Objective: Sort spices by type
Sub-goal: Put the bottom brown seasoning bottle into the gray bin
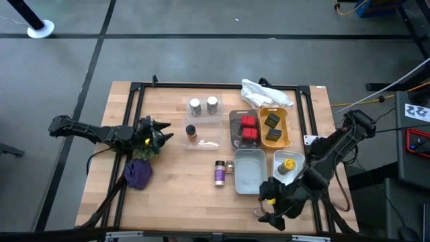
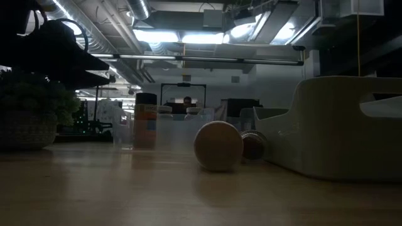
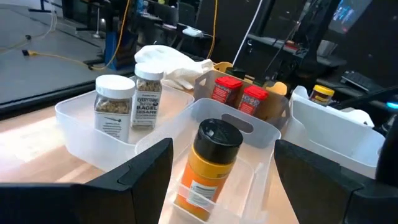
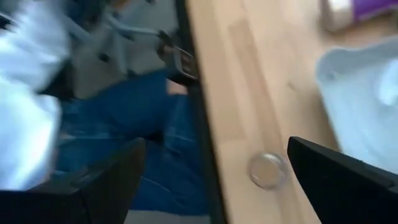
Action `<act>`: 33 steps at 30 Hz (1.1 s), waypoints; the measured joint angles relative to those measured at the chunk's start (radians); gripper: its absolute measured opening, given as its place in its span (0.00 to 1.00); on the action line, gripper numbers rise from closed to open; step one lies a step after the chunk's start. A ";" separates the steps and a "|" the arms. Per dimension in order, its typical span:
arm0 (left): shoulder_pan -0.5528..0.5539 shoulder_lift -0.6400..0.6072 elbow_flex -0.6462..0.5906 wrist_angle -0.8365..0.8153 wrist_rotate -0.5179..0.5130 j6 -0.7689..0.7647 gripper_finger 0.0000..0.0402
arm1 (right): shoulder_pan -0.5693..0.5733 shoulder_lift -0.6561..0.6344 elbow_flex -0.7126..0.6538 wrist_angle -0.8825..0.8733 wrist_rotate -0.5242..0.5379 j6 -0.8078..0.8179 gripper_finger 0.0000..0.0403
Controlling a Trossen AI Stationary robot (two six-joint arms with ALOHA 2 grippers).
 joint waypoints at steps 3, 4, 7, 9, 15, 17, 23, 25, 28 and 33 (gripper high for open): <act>0.000 0.000 0.000 0.000 0.000 0.004 0.66 | 0.000 0.060 0.091 -0.140 -0.002 0.018 0.97; 0.000 0.000 0.000 0.000 0.000 0.008 0.66 | 0.000 0.080 0.117 -0.173 -0.003 0.018 0.97; 0.000 0.000 0.000 0.000 0.001 0.012 0.66 | 0.002 0.140 0.165 -0.217 -0.006 0.019 0.97; 0.000 0.000 0.000 0.000 0.001 0.010 0.66 | 0.002 0.181 0.177 -0.218 -0.023 0.020 0.97; 0.000 0.000 0.000 0.000 0.002 0.011 0.66 | 0.001 0.280 0.178 -0.248 -0.112 0.026 0.97; 0.000 0.000 0.000 0.000 0.002 0.011 0.66 | 0.001 0.301 0.178 -0.257 -0.126 0.050 0.97; 0.000 0.000 0.000 0.000 0.002 0.033 0.66 | 0.002 0.338 0.179 -0.272 -0.129 0.059 0.97; 0.000 0.000 0.000 0.000 0.002 0.034 0.66 | 0.002 0.349 0.179 -0.275 -0.125 0.059 0.97; 0.000 0.000 0.000 0.000 0.002 0.034 0.66 | 0.001 0.362 0.179 -0.282 -0.120 0.057 0.97; 0.000 0.000 0.000 0.000 0.002 0.032 0.66 | 0.001 0.396 0.179 -0.298 -0.124 0.056 0.97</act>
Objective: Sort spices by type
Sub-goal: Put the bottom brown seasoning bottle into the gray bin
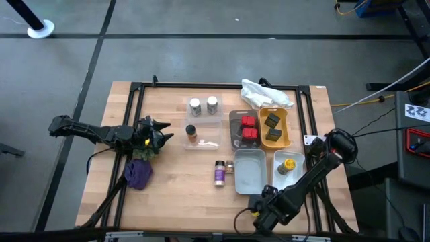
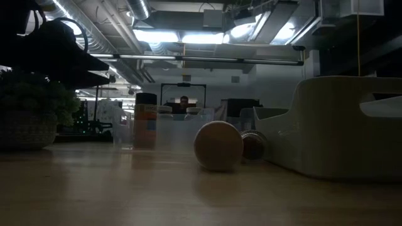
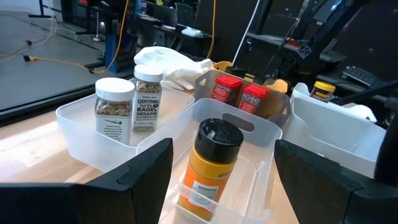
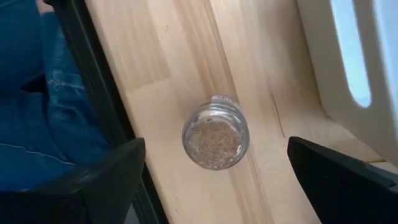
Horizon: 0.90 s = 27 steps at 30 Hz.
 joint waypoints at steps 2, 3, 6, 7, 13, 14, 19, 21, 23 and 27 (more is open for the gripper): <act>0.000 0.000 0.000 0.000 0.000 0.000 0.66 | 0.000 0.011 0.000 0.001 -0.004 0.000 0.97; 0.000 0.000 0.000 0.000 0.000 0.000 0.66 | 0.000 0.013 0.000 0.000 -0.003 0.000 0.97; 0.000 0.000 0.000 0.000 0.000 0.000 0.66 | 0.000 0.013 0.000 0.000 0.008 0.000 0.97; 0.000 0.000 0.000 0.000 0.000 -0.001 0.66 | 0.000 0.013 0.000 -0.001 0.014 0.000 0.97; 0.000 0.000 0.000 0.000 0.000 -0.001 0.66 | 0.000 0.013 0.000 -0.005 0.023 -0.001 0.97; 0.000 0.000 0.000 0.000 0.000 -0.001 0.66 | 0.000 0.013 0.000 -0.006 0.023 -0.001 0.97; 0.000 0.000 0.000 0.000 0.000 -0.001 0.66 | 0.000 0.030 0.000 -0.029 0.016 -0.001 0.97; 0.000 0.000 0.000 0.000 0.000 -0.001 0.66 | 0.000 0.046 0.000 -0.023 0.002 -0.002 0.97; 0.000 0.000 0.000 0.000 0.000 -0.001 0.66 | 0.000 0.060 0.000 -0.016 -0.005 -0.002 0.97; 0.000 0.002 0.000 0.000 0.000 0.001 0.66 | 0.000 0.079 -0.001 -0.017 -0.003 -0.001 0.97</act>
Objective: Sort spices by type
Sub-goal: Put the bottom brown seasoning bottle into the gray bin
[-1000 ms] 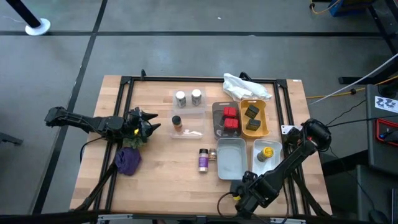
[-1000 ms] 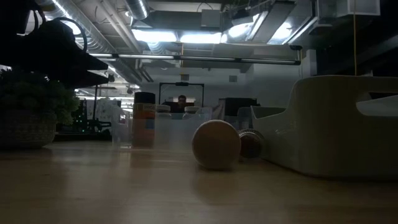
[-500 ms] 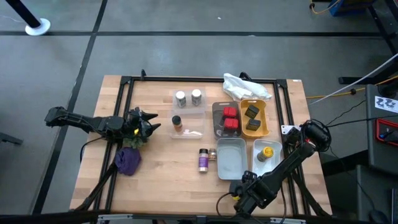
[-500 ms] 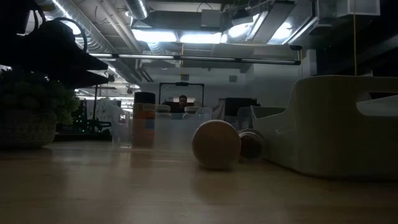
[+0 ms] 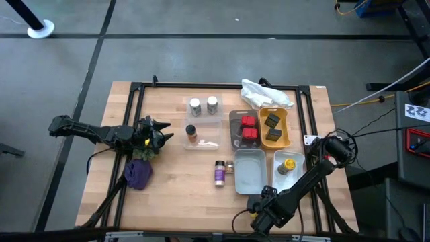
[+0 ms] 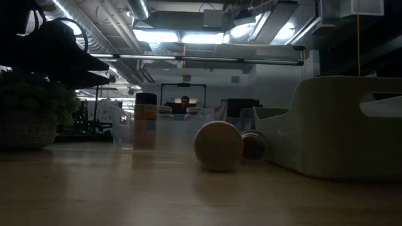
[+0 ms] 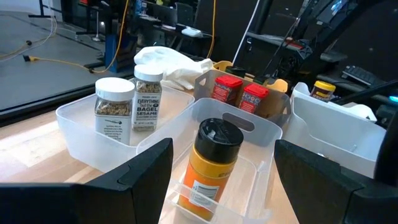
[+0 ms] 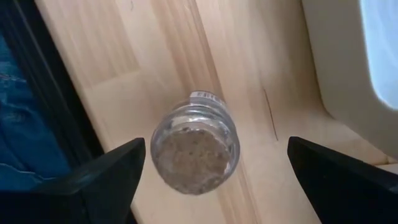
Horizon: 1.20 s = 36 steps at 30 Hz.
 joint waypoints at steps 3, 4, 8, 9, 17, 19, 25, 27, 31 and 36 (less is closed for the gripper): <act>0.000 0.004 0.000 0.000 0.000 0.001 0.66 | 0.000 0.007 0.000 0.000 0.008 0.000 0.97; 0.000 0.004 0.000 0.000 0.000 0.000 0.66 | 0.000 0.007 0.000 0.000 0.011 0.000 0.96; 0.000 0.004 0.000 0.000 0.000 -0.001 0.66 | 0.000 0.007 0.000 0.000 0.032 0.000 0.89; 0.000 0.005 0.000 0.000 0.000 -0.001 0.66 | 0.000 0.007 0.000 0.001 0.034 0.000 0.86; 0.000 0.005 0.000 0.000 0.000 -0.001 0.66 | 0.000 0.007 0.000 0.018 -0.004 0.001 0.51; 0.000 0.005 0.000 0.000 0.000 -0.001 0.66 | 0.000 0.006 0.000 0.024 -0.016 0.000 0.44; 0.000 0.005 0.000 0.000 0.000 -0.001 0.66 | -0.001 0.006 0.011 0.025 -0.038 0.004 0.44; 0.000 0.005 0.000 0.000 0.000 -0.001 0.66 | -0.001 0.006 0.028 0.020 -0.044 0.004 0.44; 0.000 0.005 0.000 0.000 0.000 -0.002 0.66 | -0.001 0.006 0.087 -0.028 -0.043 0.004 0.45; 0.000 0.005 0.000 0.000 0.000 -0.001 0.66 | -0.001 0.006 0.182 -0.118 -0.040 0.002 0.45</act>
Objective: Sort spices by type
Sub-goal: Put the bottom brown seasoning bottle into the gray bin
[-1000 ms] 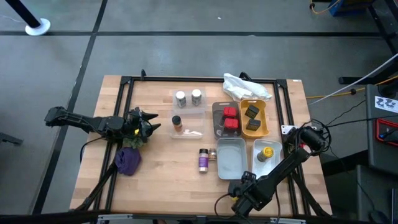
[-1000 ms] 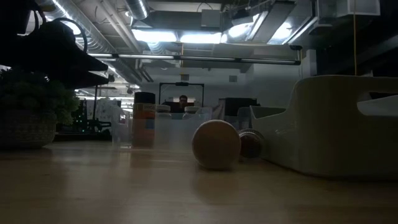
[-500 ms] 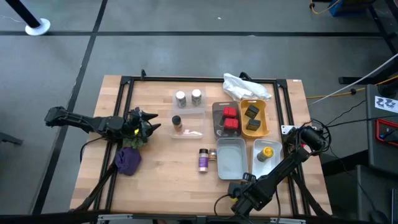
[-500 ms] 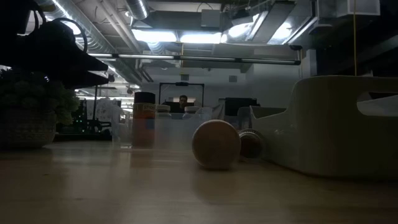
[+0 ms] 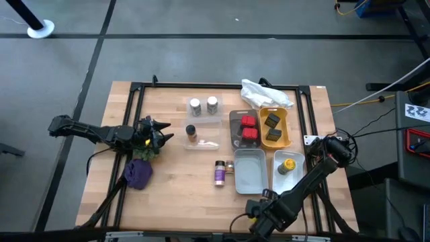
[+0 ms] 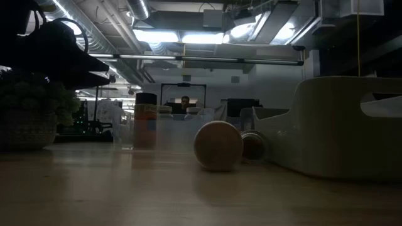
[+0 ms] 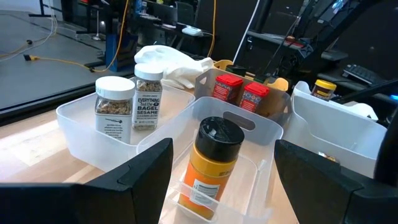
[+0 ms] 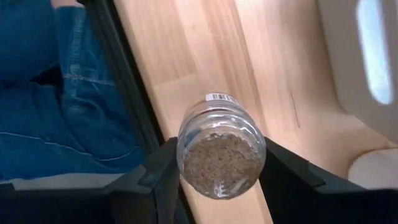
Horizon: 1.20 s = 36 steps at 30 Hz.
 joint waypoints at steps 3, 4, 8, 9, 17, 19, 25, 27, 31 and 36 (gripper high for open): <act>0.000 0.000 0.000 0.000 0.000 0.006 0.66 | -0.003 0.000 0.062 -0.066 0.003 -0.001 0.45; 0.000 0.000 0.000 0.000 0.000 0.009 0.66 | -0.007 0.000 0.082 -0.098 0.004 -0.001 0.45; 0.000 0.000 0.000 0.000 0.000 0.015 0.66 | -0.020 0.000 0.154 -0.206 0.008 -0.013 0.46; 0.000 0.000 0.000 0.000 0.000 0.014 0.66 | -0.024 0.000 0.170 -0.237 0.014 -0.018 0.46; 0.000 0.000 0.000 0.000 0.000 -0.072 0.66 | -0.084 -0.001 0.258 -0.424 0.043 -0.154 0.45; 0.000 0.000 0.000 0.000 0.000 -0.084 0.66 | -0.106 -0.001 0.260 -0.458 0.053 -0.203 0.46; 0.000 0.000 0.000 0.000 0.000 -0.081 0.66 | -0.182 0.000 0.260 -0.507 0.095 -0.371 0.45; 0.000 0.000 0.000 0.000 0.000 -0.081 0.66 | -0.208 0.000 0.260 -0.521 0.122 -0.424 0.45; 0.000 0.000 0.000 0.000 0.000 -0.081 0.66 | -0.260 0.000 0.260 -0.524 0.152 -0.528 0.46; 0.000 0.000 0.000 0.000 0.000 -0.081 0.66 | -0.318 0.000 0.260 -0.510 0.213 -0.647 0.46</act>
